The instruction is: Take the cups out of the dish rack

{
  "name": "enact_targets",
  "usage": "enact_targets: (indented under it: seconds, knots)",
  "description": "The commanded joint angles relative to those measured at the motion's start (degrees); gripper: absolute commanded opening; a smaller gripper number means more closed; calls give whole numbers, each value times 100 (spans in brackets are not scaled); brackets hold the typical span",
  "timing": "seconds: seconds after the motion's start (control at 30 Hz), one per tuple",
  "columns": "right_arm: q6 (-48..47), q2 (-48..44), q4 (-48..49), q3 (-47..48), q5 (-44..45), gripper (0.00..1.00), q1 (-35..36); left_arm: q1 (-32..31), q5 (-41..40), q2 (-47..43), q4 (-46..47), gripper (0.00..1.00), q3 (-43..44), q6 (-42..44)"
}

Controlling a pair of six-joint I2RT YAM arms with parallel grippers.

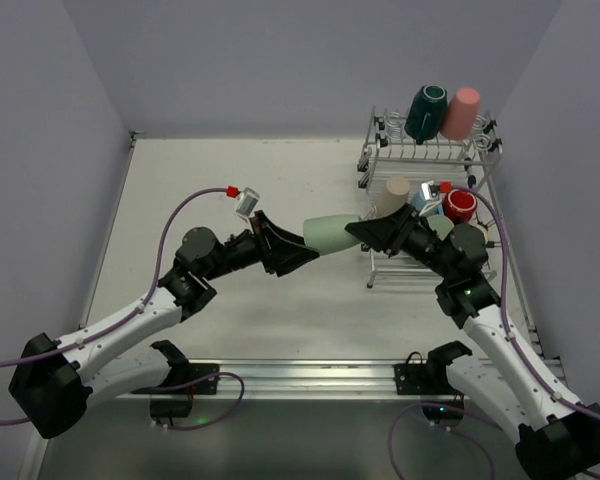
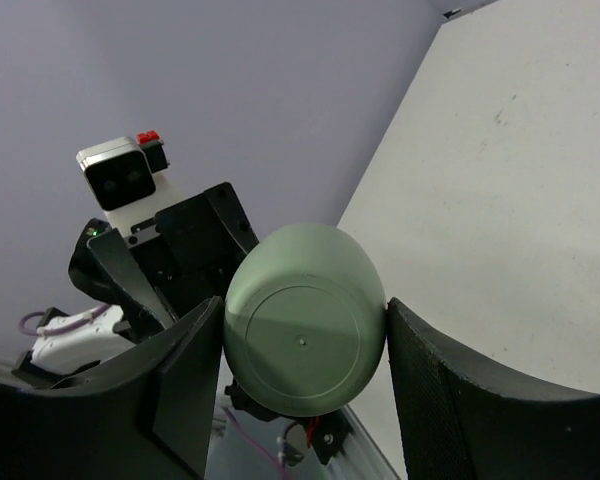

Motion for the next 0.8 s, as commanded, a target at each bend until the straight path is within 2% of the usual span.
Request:
enact_targets:
  seconds: [0.0, 0.1, 0.27, 0.33, 0.37, 0.43, 0.47, 0.5, 0.53, 0.57, 0.63, 0.67, 0.7, 0.77]
  knots:
    - [355, 107, 858, -185, -435, 15, 16, -45, -201, -15, 578, 62, -59, 148]
    - [594, 239, 1246, -318, -577, 15, 60, -54, -114, 108, 938, 50, -129, -19]
    - [884, 608, 1870, -468, -683, 15, 218, -124, -25, 240, 1405, 44, -174, -187]
    - [1015, 723, 2151, -520, -683, 15, 306, -159, -69, 241, 1485, 34, -147, -196]
    - [1103, 828, 2257, -538, -683, 15, 333, -168, -104, 214, 1485, 20, -147, -196]
    - [1156, 907, 2441, -564, -683, 15, 376, -168, -227, 162, 1424, 5, -147, -187]
    - [1165, 986, 2469, -556, -692, 16, 394, -177, -280, 83, 1389, 0, -156, -187]
    - [1174, 1030, 2478, -547, -683, 19, 403, -177, -341, 39, 1345, 0, -156, -161]
    - [1174, 1057, 2478, -538, -683, 26, 438, -177, -438, -5, 1310, 0, -147, -134]
    - [1122, 1075, 2425, -538, -648, 52, 430, -177, -482, -110, 1240, 0, -78, -73]
    - [973, 1022, 2092, -512, -560, 77, 429, -177, -822, -260, 766, 0, 54, 225]
    - [772, 970, 1900, -503, -421, 95, 429, -177, -964, -295, 547, 0, 238, 479]
    - [648, 813, 1436, -442, -324, 98, 429, -168, -1149, -322, -65, 0, 370, 638]
    - [202, 610, 881, -371, -87, 99, 438, -168, -1939, -296, -849, 0, 904, 928]
